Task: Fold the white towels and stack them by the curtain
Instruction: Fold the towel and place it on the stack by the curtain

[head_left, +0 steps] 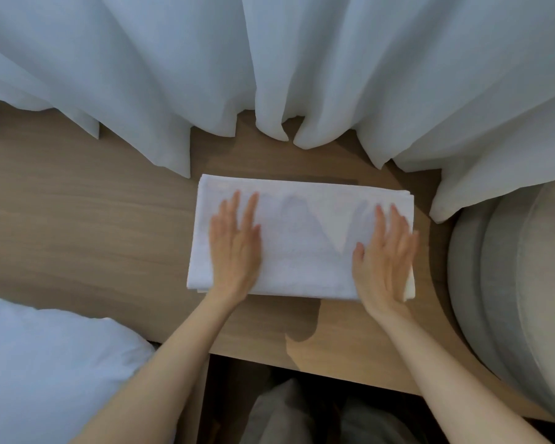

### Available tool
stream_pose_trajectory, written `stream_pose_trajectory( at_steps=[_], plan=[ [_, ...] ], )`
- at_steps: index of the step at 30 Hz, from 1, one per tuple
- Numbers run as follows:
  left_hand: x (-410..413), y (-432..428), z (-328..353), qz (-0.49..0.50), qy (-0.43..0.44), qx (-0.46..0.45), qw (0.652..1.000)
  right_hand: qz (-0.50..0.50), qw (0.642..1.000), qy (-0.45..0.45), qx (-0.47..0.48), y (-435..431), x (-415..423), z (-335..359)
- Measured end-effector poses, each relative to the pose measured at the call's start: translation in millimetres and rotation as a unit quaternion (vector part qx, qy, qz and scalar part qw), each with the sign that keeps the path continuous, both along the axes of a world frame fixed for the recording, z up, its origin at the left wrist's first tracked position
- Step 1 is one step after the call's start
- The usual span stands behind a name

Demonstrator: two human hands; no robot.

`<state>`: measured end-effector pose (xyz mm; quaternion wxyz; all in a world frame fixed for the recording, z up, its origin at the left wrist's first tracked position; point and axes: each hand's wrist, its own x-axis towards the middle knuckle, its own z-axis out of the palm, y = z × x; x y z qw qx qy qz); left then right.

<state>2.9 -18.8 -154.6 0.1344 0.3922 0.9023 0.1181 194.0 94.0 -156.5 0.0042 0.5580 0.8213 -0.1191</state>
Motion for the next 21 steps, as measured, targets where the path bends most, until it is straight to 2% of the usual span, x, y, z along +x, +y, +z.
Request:
stream_pose_trajectory(
  at_steps=[4,7,11,14,21],
  plan=[
    [37.3,34.7,-23.1,-0.147,0.006,-0.047,0.988,0.123,0.988,-0.040,-0.086,-14.2,-39.2,-23.8],
    [27.6,30.6,-44.5,-0.187,0.054,-0.066,0.979,0.141,0.983,-0.087,-0.074,-6.5,-33.7,-42.5],
    [-10.5,7.1,-56.7,-0.119,0.093,-0.034,0.988,0.119,0.989,-0.082,-0.043,20.3,8.1,-49.9],
    [-28.4,-6.5,-59.3,-0.069,0.087,-0.021,0.994,0.113,0.987,-0.111,-0.028,28.3,22.3,-51.1],
    [-30.9,0.1,-53.2,-0.051,0.045,-0.042,0.997,0.118,0.986,-0.096,-0.070,35.0,18.7,-51.2]
  ],
)
